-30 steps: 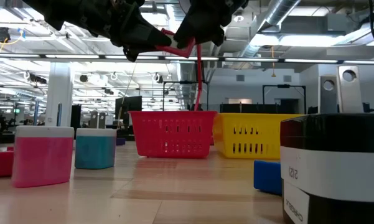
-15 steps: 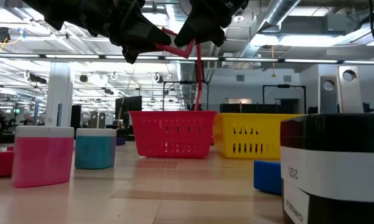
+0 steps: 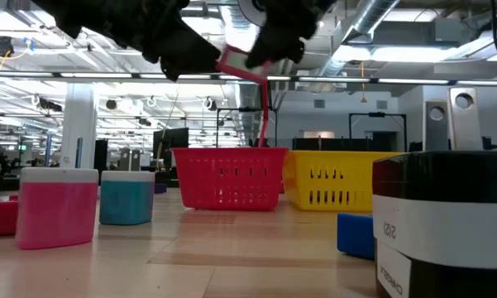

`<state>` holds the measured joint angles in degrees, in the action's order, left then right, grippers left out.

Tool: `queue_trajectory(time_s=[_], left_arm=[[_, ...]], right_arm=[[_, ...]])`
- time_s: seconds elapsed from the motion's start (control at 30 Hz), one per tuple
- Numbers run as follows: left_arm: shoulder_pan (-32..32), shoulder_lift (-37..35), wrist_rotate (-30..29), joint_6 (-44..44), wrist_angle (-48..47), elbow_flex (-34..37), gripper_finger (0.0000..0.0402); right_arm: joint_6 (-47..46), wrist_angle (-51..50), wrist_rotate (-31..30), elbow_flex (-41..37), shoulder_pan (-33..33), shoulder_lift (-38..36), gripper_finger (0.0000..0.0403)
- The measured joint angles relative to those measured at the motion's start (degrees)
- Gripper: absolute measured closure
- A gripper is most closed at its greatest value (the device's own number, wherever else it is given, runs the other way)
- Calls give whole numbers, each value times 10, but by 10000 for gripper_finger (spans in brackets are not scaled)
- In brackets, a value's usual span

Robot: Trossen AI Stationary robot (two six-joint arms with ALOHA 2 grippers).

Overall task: Pick & Place Office items
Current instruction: Put the red digital timer into the yellow bin

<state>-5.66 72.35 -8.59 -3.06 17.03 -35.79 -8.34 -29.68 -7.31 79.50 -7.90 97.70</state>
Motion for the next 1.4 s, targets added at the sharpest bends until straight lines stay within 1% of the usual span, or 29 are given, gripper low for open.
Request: queue_trajectory(time_s=[0.1,0.2,0.23,0.3,0.4,0.6,0.7,0.83,1.0,1.13,1.33,1.4], left_arm=[[4,-30,-1,-1,-46,0,189],[4,-66,-1,-1,-82,0,167],[4,-77,0,-1,-80,5,161],[3,-103,0,-1,-68,23,154],[3,-140,0,-2,-33,58,148],[3,-200,0,-7,37,120,149],[3,-220,0,-8,58,139,151],[3,-226,0,-8,62,145,149],[3,-220,0,-8,61,145,149],[3,-221,1,-8,61,145,151],[3,-220,1,-8,61,145,148],[3,-220,1,-8,61,145,149]], right_arm=[[-22,-54,-1,-4,-8,-5,354],[-28,-70,-2,-17,-24,-6,354],[-34,-89,-2,-21,-31,-6,354],[-49,-124,-2,-25,-42,-4,353],[-68,-139,-1,-47,-52,-2,353],[-71,-139,0,-87,-44,-1,353],[-54,-132,0,-100,-34,-3,353],[-30,-124,0,-113,-20,-2,353],[-8,-72,6,-150,-9,-1,353],[-2,-45,13,-171,-8,-1,352],[0,-33,14,-194,-4,-1,352],[0,-12,14,-201,-2,-1,352]])
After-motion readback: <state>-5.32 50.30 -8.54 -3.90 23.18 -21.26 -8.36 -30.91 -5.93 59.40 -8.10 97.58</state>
